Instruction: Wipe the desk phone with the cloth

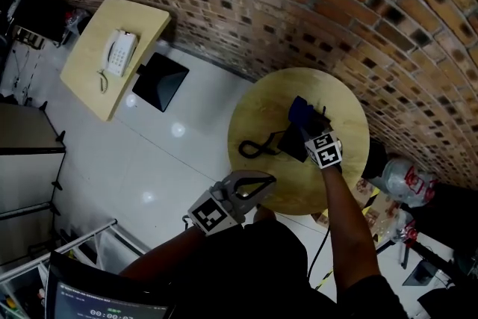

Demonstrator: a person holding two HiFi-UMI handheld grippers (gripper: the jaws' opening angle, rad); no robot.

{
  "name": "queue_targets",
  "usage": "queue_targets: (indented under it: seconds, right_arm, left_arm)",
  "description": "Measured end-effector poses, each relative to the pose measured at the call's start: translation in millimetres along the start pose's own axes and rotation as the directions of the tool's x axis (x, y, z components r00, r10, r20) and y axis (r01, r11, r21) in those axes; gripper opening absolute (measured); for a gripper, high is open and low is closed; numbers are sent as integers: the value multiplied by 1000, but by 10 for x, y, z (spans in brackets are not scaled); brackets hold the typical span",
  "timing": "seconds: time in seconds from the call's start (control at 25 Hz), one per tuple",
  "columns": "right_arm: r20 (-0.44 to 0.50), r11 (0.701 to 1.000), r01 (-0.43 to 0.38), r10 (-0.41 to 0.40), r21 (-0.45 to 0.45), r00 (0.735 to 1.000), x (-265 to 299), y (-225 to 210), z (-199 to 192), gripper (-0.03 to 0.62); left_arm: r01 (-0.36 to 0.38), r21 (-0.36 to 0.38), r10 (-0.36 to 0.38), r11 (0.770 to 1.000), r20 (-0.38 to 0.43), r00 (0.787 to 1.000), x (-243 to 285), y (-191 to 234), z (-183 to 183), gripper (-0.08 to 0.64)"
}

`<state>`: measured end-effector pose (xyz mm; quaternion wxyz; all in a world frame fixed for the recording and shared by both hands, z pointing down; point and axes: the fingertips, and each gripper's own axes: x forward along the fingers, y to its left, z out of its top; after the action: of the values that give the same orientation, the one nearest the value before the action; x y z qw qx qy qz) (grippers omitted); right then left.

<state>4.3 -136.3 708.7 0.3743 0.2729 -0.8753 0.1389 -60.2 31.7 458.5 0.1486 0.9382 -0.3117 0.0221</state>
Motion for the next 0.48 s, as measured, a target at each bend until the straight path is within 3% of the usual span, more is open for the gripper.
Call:
queue_targets:
  seconds: [0.32,0.48]
  right_arm:
    - [-93,989,-150,149,-9,985,57,1016,-589,89]
    - [-76,985,-166,168,37,983,5,1198,-699,89]
  left_arm:
    - [24,-3,-24,1000,-2,1000,59,-37,-12,-8]
    - [42,-1,-42,999,-13,999,140,-64,-49,-8]
